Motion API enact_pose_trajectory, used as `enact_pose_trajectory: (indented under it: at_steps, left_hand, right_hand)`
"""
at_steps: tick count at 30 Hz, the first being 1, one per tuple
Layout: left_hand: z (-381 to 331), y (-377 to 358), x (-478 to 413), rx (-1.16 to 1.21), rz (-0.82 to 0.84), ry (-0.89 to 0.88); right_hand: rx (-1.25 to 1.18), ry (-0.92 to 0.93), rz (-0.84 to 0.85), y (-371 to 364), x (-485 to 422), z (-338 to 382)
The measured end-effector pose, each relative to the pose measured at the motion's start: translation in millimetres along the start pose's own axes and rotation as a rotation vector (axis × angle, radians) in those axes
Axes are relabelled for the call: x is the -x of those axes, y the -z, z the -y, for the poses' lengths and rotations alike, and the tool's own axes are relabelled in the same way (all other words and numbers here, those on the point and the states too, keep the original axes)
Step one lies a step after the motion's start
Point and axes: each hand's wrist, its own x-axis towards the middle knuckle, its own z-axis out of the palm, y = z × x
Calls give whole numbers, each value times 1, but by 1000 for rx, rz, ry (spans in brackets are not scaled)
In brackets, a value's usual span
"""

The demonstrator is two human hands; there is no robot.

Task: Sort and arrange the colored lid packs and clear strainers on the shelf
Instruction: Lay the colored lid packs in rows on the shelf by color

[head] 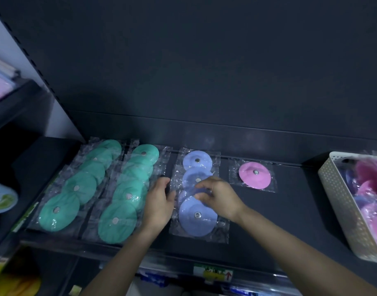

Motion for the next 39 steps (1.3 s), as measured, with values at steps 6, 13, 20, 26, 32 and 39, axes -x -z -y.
enact_pose_trajectory:
  at_steps: [6, 13, 20, 26, 32, 39]
  left_hand:
    - [-3, 1, 11, -39, 108, -68]
    - [-8, -2, 10, -109, 155, -124]
    - [-6, -3, 4, -164, 159, -119]
    - [6, -4, -2, -193, 156, -99]
    - [5, -3, -4, -218, 161, -131]
    - [-1, 0, -1, -171, 242, -133]
  right_hand:
    - [352, 160, 177, 5, 38, -17]
    - [578, 187, 252, -17, 50, -26]
    - [560, 145, 239, -27, 48, -18]
    - [590, 121, 208, -38, 46, -14]
    - [503, 129, 202, -33, 46, -12]
    - [437, 8, 215, -22, 49, -29]
